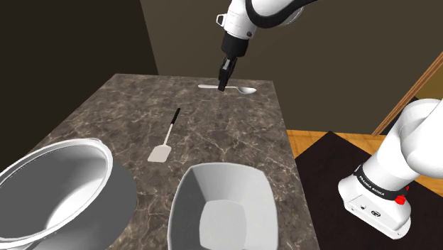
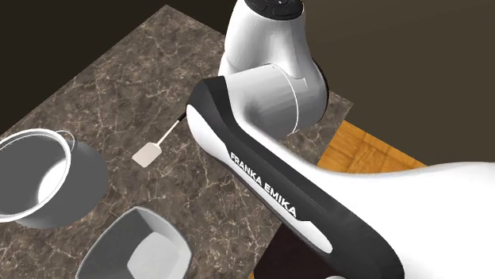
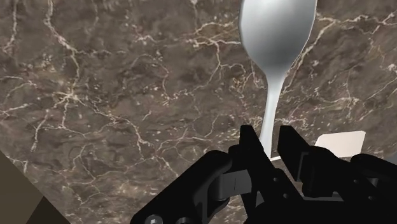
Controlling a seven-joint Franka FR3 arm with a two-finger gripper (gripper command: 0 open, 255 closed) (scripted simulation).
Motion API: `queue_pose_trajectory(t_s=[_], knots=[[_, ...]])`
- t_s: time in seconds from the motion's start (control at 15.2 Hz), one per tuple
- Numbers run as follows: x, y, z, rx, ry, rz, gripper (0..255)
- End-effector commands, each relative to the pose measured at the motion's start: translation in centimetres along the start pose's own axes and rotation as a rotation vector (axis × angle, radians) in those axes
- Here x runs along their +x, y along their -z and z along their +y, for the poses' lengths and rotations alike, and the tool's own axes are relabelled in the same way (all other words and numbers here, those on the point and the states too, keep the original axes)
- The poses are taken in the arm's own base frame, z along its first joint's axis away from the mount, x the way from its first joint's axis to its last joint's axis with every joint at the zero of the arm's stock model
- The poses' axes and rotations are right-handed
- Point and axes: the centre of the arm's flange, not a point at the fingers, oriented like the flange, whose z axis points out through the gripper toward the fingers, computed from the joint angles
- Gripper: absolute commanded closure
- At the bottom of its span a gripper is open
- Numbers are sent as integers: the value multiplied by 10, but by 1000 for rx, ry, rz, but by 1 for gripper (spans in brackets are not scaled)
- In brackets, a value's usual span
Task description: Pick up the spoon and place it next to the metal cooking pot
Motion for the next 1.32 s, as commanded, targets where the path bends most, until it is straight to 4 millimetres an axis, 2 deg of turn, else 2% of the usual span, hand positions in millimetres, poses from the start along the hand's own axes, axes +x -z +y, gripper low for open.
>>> queue_pose_trajectory(t_s=[0.0,0.92,1.25], knots=[[2,10,-2,0,0,0,255],[18,79,-11,0,0,0,255],[31,68,-75,0,0,0,255]])
